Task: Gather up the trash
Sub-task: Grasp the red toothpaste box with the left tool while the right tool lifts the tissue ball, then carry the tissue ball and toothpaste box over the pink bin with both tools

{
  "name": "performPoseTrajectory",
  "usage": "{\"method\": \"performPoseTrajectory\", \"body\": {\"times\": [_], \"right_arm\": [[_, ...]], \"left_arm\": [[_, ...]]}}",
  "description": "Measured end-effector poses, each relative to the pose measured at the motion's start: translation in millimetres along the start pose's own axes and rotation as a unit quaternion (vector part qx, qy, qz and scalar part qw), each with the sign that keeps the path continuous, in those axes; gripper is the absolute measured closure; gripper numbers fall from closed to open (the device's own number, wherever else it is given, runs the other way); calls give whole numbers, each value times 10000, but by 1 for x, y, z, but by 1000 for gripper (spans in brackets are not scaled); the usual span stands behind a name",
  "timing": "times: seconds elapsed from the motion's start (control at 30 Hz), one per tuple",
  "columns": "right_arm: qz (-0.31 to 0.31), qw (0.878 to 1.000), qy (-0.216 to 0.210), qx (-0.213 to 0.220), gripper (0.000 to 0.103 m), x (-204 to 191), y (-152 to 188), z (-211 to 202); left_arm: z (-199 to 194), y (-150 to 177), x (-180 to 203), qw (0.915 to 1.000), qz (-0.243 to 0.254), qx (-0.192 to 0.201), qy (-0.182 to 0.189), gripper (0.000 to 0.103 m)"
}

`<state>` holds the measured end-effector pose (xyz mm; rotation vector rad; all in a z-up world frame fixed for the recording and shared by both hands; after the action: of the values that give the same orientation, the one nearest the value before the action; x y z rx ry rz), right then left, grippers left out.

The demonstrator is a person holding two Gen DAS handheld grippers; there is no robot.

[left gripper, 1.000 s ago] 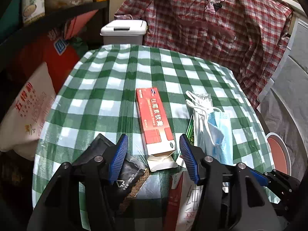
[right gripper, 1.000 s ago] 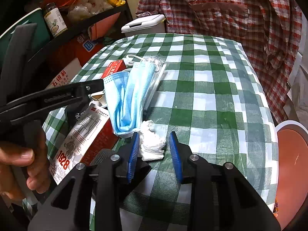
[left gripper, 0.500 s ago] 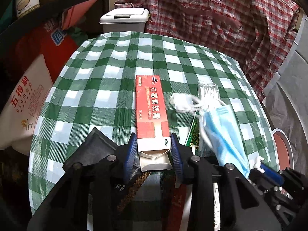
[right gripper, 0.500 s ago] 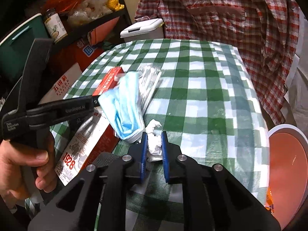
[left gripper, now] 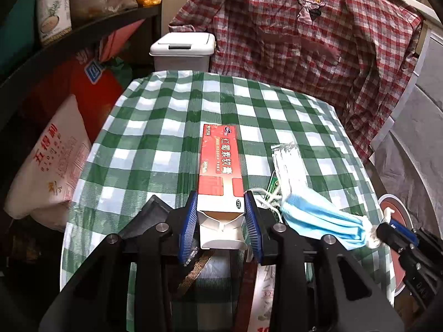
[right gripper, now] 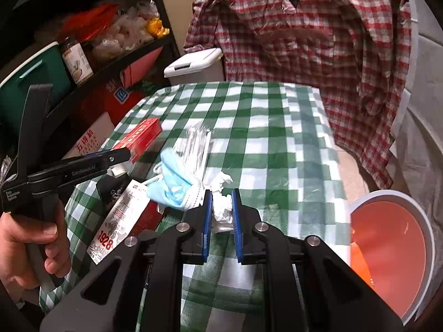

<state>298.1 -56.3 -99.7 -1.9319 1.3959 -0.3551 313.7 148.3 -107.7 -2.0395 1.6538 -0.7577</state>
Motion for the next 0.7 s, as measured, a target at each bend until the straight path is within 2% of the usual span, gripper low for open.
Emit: {"method": "performPoseTrajectory", "body": {"times": [0.27,0.7], "right_arm": [[123,9996,-25,264,89,10,-11,-26],[128,9974,233,668,89,27,-21,-74]], "left_arm": [[-28,-6,1,9996,-53,264,33,69],[-76,-6,24,9974,7,699,200,69]]}}
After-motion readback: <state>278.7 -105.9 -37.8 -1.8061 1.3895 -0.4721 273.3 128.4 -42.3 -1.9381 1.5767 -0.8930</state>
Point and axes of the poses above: each gripper's, at about its wrist camera, not at the fingertips, and z roughly the way its jaws point, x to its right, y to its underside, the point moved 7 cm from there along z, roughly the way its jaws point, and after that the axes turned 3 degrees about -z, right-handed, at the moved point
